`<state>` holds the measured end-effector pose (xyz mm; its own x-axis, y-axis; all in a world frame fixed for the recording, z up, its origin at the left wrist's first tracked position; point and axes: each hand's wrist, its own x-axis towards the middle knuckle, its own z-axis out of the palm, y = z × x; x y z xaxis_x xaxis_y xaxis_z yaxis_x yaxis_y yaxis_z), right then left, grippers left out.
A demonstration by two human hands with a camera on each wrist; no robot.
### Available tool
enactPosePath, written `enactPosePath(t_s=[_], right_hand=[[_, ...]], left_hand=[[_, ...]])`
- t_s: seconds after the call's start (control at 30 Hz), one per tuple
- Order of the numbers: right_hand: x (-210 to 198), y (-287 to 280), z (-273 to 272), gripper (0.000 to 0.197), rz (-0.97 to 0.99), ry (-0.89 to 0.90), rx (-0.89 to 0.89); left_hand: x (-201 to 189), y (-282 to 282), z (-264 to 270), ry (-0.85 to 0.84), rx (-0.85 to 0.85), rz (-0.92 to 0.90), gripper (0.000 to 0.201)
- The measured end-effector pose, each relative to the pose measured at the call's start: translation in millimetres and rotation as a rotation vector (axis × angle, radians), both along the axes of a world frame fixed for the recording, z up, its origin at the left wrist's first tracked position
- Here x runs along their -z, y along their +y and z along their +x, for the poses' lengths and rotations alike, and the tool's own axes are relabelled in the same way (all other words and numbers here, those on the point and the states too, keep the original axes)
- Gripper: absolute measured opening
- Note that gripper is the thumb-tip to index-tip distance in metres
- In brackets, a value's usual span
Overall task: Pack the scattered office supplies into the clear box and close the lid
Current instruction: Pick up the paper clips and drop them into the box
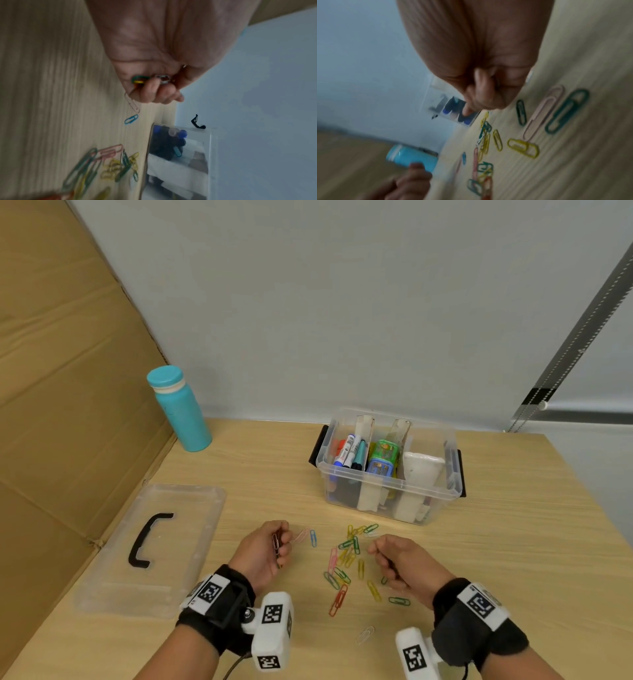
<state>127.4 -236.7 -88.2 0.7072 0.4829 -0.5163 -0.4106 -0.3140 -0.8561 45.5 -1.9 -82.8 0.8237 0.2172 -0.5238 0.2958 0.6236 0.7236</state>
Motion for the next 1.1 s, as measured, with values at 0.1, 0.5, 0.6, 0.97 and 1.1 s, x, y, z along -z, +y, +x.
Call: enactPosePath(t_s=[0.1, 0.5, 0.6, 0.97, 1.1], right_hand=[[0, 9, 2, 0.025, -0.39, -0.401, -0.186], [-1, 47, -28, 0.027, -0.999, -0.735, -0.513], [0, 50, -28, 0.031, -1.05, -0.803, -0.552], [-3, 34, -5, 0.019, -0.655, -0.58, -0.415], [-5, 19, 4, 0.028, 0.239, 0.201, 0.039]], left_hand=[[1, 3, 7, 0.106, 0.113, 0.535, 0.031], [6, 0, 32, 0.375, 0.665, 1.568, 0.027], [5, -2, 36, 0.402, 0.727, 1.67, 0.027], [8, 12, 12, 0.088, 0.22, 0.373, 0.021], [-1, 10, 7, -0.011, 0.099, 0.066, 0.019]])
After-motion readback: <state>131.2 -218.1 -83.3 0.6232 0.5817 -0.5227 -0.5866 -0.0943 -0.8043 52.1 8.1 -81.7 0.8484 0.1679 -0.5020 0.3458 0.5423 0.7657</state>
